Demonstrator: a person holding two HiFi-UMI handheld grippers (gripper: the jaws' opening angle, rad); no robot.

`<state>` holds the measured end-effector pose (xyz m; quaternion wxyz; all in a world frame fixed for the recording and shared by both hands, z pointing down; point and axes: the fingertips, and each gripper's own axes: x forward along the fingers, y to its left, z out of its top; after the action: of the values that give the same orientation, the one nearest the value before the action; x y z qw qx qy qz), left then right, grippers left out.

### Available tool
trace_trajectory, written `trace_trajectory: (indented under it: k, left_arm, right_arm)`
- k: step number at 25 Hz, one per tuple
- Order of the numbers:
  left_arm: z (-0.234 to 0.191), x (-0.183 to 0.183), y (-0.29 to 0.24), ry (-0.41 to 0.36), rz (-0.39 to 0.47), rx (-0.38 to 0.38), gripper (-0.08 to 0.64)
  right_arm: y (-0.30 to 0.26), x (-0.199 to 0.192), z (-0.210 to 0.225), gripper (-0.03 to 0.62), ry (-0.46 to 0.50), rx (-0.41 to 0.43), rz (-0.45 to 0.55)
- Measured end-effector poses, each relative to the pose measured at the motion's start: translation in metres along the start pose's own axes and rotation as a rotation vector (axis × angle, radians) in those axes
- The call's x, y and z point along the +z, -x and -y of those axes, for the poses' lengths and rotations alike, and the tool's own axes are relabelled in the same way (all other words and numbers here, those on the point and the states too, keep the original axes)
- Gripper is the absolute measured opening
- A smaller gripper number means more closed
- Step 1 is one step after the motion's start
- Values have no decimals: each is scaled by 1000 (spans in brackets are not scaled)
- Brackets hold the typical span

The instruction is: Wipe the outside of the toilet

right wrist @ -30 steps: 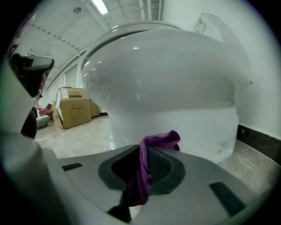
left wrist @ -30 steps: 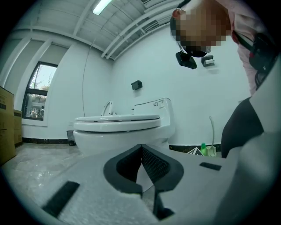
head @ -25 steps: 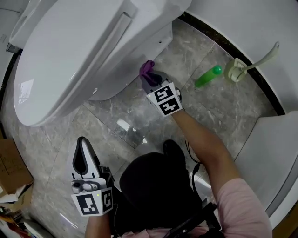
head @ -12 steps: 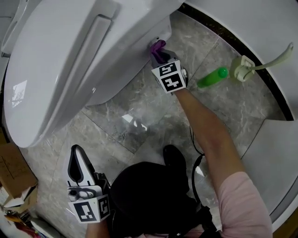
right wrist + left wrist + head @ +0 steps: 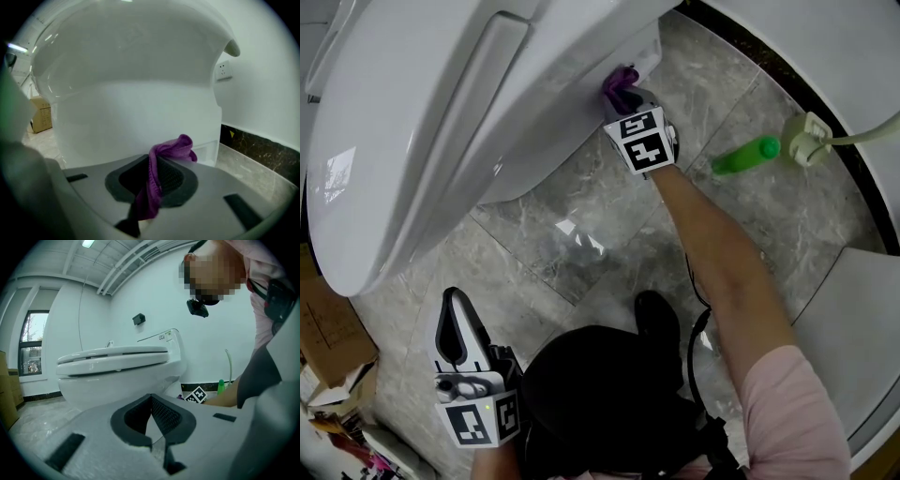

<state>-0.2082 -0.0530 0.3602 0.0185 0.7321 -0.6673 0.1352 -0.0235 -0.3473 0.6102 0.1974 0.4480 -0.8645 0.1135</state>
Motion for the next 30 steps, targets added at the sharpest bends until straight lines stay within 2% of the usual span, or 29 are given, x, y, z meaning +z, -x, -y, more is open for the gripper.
trace_trajectory:
  k: [8, 11, 15, 23, 30]
  left_arm:
    - [2, 0, 7, -12, -5, 6, 8]
    - [4, 5, 8, -1, 17, 5, 8]
    - [2, -1, 15, -23, -11, 10, 8]
    - [1, 0, 21, -15, 3, 18, 8]
    - [1, 6, 26, 19, 36, 16, 8]
  right_arm:
    - [-5, -6, -8, 57, -8, 36, 5]
    - [-4, -8, -21, 57, -15, 62, 12]
    - [-4, -11, -36, 57, -34, 80, 17]
    - [-1, -14, -68, 55, -49, 133, 21]
    - [3, -18, -101, 55, -50, 180, 24]
